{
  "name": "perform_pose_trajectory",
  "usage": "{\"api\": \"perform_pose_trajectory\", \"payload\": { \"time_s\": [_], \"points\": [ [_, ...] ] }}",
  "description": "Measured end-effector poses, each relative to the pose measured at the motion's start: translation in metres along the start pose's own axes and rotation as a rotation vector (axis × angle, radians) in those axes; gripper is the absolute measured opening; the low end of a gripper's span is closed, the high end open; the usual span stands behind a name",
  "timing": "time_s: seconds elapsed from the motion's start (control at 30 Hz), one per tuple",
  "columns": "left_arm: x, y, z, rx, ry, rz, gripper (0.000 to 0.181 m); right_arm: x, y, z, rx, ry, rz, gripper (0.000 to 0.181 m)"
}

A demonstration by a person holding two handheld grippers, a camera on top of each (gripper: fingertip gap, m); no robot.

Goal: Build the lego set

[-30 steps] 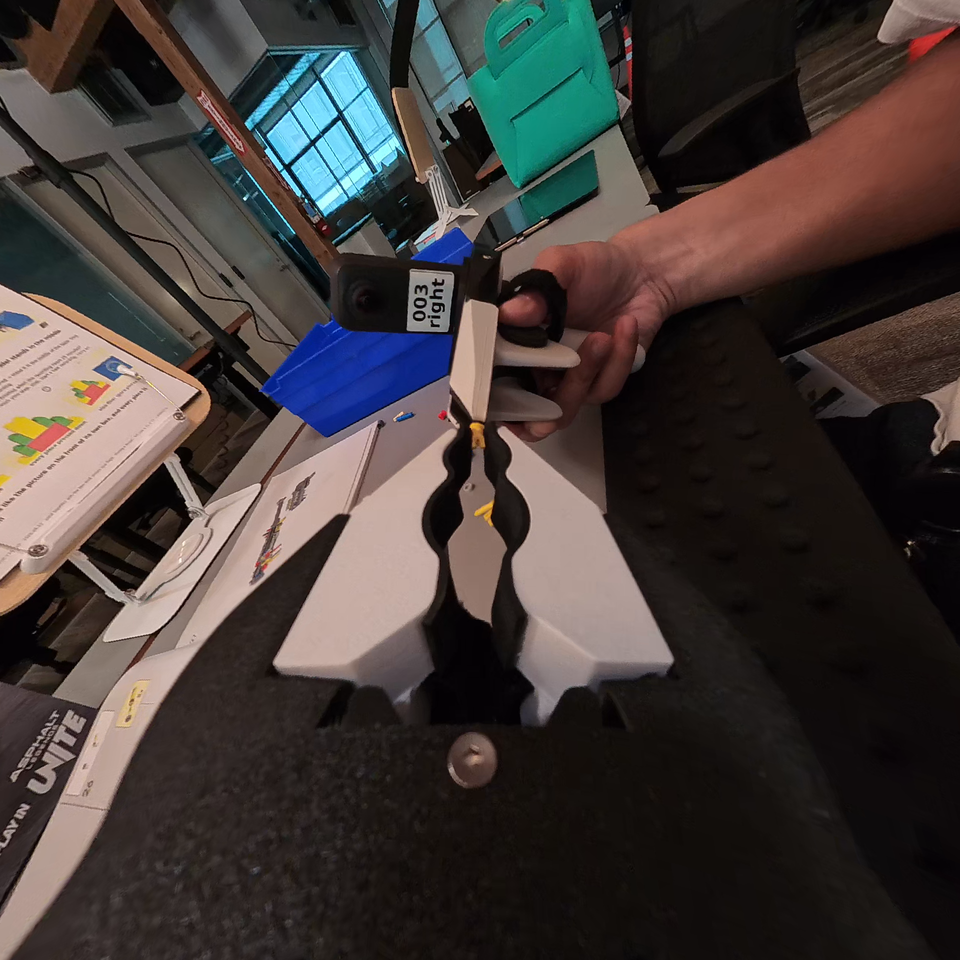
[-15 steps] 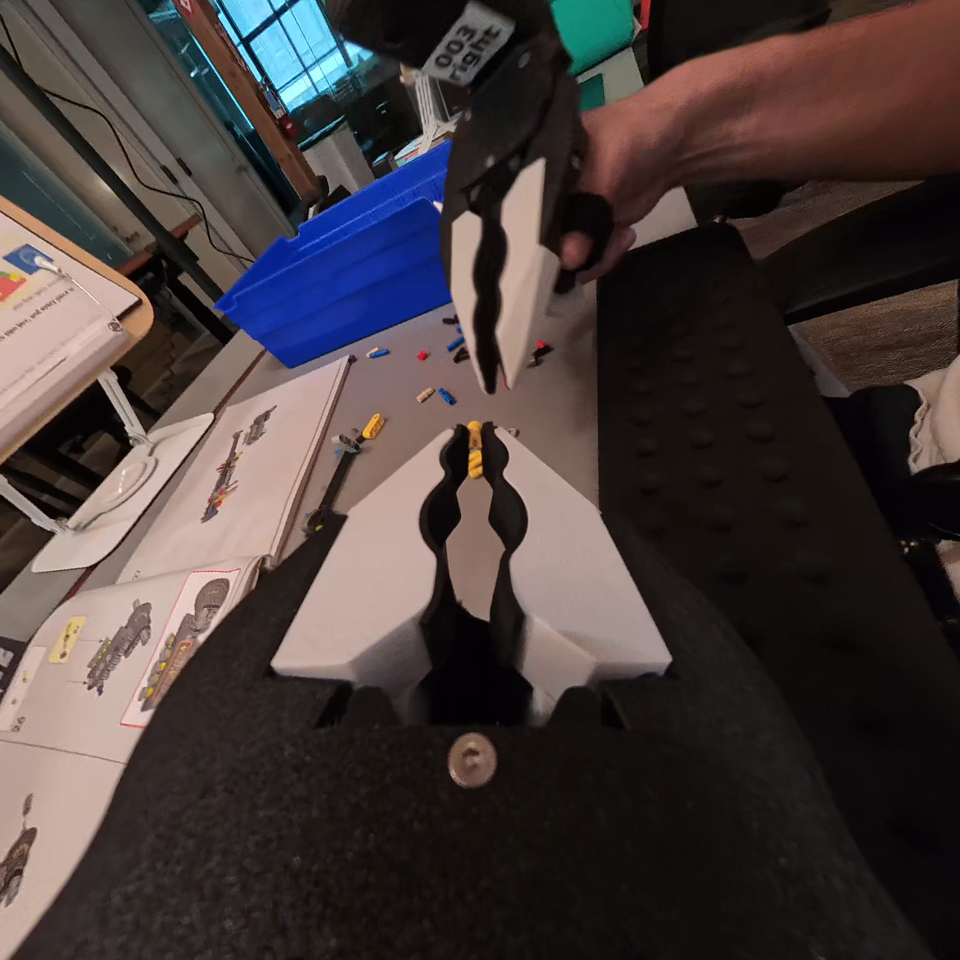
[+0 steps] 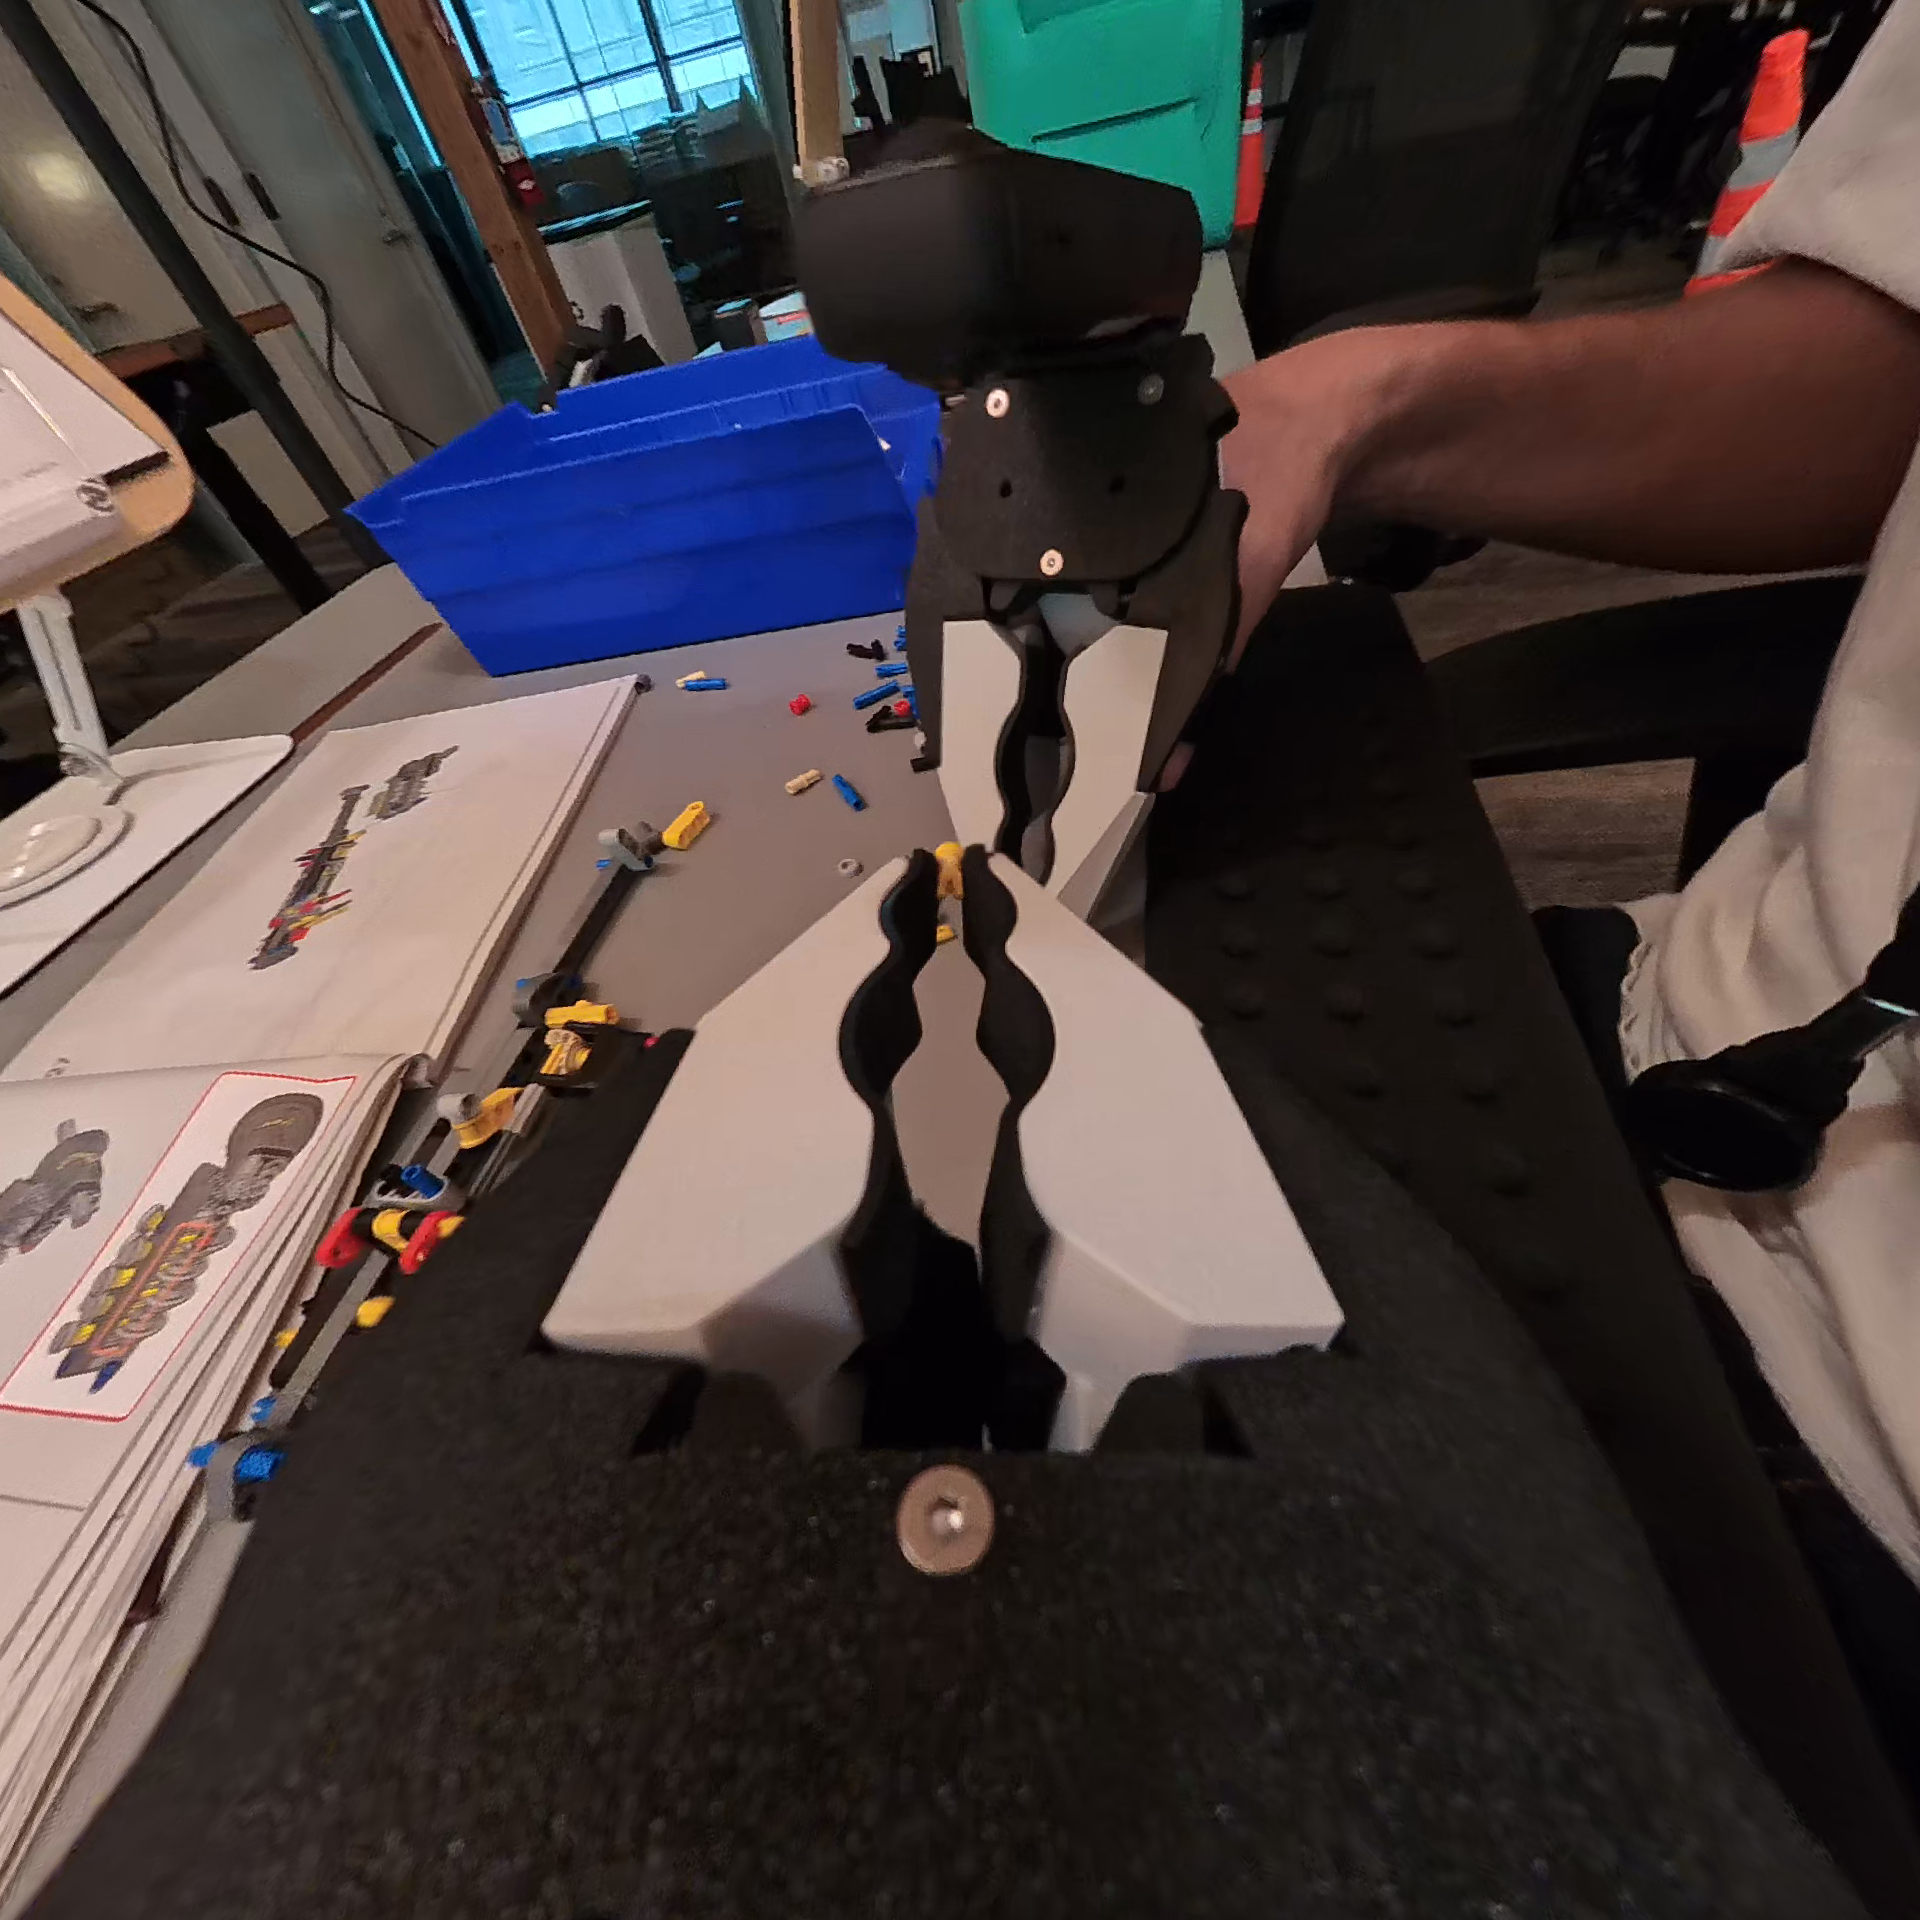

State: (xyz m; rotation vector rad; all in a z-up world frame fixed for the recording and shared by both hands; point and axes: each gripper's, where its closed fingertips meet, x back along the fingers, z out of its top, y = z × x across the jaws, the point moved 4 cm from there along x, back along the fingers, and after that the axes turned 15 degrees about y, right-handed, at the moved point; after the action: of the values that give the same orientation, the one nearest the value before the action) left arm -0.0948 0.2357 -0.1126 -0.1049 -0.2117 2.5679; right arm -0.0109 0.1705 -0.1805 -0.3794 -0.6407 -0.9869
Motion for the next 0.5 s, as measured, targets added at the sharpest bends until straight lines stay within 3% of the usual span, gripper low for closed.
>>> {"api": "perform_pose_trajectory", "payload": {
  "time_s": [0.2, 0.33, 0.4, 0.5],
  "points": [
    [0.004, -0.006, 0.005, 0.072, 0.047, 0.011, 0.004, -0.001, 0.002, 0.004, -0.026, 0.044, 0.041, 0.007],
    [0.011, -0.023, 0.016, 0.105, 0.146, 0.083, 0.004, 0.012, 0.010, 0.060, -0.329, 0.516, 0.178, 0.006],
    [0.013, -0.026, 0.021, 0.070, 0.191, 0.102, 0.004, 0.024, 0.013, 0.090, -0.557, 0.799, 0.338, 0.006],
    [0.012, -0.027, 0.024, 0.026, 0.219, 0.121, 0.004, 0.019, 0.015, 0.104, -0.805, 0.964, 0.533, 0.006]
  ]
}}
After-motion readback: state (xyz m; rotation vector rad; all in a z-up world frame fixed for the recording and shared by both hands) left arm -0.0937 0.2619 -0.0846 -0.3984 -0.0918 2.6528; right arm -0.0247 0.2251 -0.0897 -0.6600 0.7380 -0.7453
